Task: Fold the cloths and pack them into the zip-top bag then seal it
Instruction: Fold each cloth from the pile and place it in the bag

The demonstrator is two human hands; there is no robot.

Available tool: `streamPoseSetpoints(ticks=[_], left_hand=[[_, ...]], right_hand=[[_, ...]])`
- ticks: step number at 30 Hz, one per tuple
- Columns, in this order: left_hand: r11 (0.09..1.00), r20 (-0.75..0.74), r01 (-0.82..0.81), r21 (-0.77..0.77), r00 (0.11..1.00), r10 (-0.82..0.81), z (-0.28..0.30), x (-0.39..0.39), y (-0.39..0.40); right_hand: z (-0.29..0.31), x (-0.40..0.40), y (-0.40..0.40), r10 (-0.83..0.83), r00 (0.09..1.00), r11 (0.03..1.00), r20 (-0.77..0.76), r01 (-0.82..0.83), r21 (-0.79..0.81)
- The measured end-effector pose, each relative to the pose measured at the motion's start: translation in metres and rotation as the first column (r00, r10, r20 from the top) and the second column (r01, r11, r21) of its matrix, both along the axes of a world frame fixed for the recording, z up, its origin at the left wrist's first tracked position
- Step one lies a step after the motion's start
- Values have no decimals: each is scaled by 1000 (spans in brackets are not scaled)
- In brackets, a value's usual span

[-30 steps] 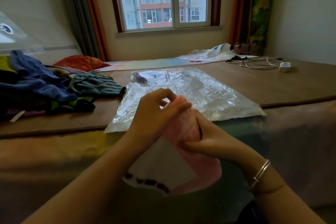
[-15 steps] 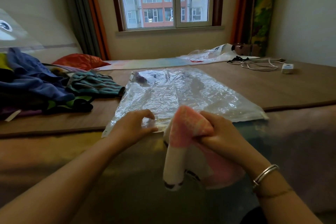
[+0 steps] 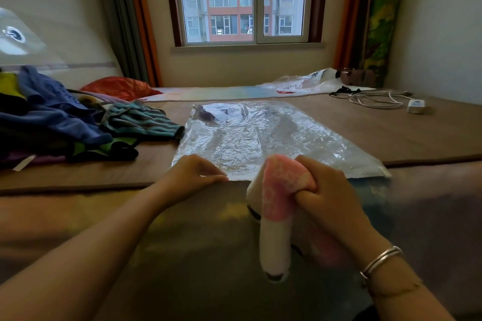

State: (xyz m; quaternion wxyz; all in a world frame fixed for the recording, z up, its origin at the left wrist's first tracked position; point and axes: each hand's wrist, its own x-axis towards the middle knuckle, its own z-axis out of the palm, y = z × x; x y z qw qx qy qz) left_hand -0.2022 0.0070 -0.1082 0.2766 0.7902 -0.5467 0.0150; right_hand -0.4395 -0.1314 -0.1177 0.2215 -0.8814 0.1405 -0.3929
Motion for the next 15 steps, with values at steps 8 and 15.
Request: streamPoseSetpoints(ticks=[8, 15], left_hand=[[945, -112, -121, -303, 990, 90, -1, -2, -3], [748, -425, -272, -606, 905, -15, 35, -23, -10]], right_hand=[[18, -5, 24, -98, 994, 985, 53, 104, -136], [92, 1, 42, -126, 977, 922, 172, 180, -344]])
